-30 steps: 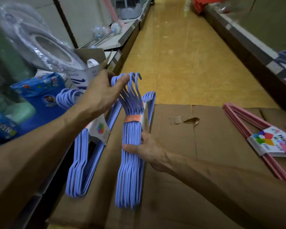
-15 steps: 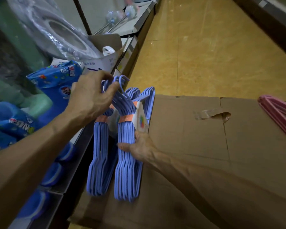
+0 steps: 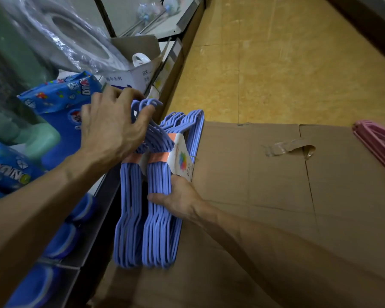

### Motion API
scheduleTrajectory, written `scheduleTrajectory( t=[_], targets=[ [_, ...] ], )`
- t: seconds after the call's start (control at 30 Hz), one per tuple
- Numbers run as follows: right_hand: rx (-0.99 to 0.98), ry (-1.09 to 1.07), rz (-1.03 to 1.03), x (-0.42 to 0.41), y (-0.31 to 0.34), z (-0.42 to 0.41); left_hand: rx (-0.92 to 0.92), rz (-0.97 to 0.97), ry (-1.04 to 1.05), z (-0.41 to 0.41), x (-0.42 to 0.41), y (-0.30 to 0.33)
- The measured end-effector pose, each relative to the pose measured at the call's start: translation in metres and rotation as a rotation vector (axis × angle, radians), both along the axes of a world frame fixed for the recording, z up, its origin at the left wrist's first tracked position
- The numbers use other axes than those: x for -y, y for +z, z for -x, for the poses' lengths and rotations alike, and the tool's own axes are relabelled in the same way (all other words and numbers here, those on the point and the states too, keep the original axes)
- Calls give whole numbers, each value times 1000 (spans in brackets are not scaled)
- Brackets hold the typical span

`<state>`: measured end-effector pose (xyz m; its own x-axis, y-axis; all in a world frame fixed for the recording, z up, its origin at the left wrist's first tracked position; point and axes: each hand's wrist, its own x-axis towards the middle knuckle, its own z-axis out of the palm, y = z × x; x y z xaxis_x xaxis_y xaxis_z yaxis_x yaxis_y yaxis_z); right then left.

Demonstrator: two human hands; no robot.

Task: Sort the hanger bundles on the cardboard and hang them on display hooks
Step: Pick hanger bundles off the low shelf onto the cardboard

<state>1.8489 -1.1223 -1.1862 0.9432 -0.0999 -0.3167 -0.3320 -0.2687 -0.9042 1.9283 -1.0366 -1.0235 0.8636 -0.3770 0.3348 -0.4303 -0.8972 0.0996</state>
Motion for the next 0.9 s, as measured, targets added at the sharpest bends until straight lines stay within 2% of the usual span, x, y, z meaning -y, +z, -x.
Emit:
scheduleTrajectory(
  t=[0.23, 0.43, 0.6, 0.8, 0.9],
  targets=[
    [-68, 176, 158, 17, 22, 9, -42, 3, 24, 5, 11, 12],
    [-66, 210, 206, 53, 45, 38, -66, 132, -131, 19, 23, 25],
    [-91, 119, 156, 98, 59, 67, -158, 352, -281, 36, 45, 38],
    [-56, 19, 200, 158, 92, 112, -430, 672, -366, 70, 93, 47],
    [-30, -40, 202, 186, 106, 135, -508, 747, -435, 89, 122, 53]
  ],
)
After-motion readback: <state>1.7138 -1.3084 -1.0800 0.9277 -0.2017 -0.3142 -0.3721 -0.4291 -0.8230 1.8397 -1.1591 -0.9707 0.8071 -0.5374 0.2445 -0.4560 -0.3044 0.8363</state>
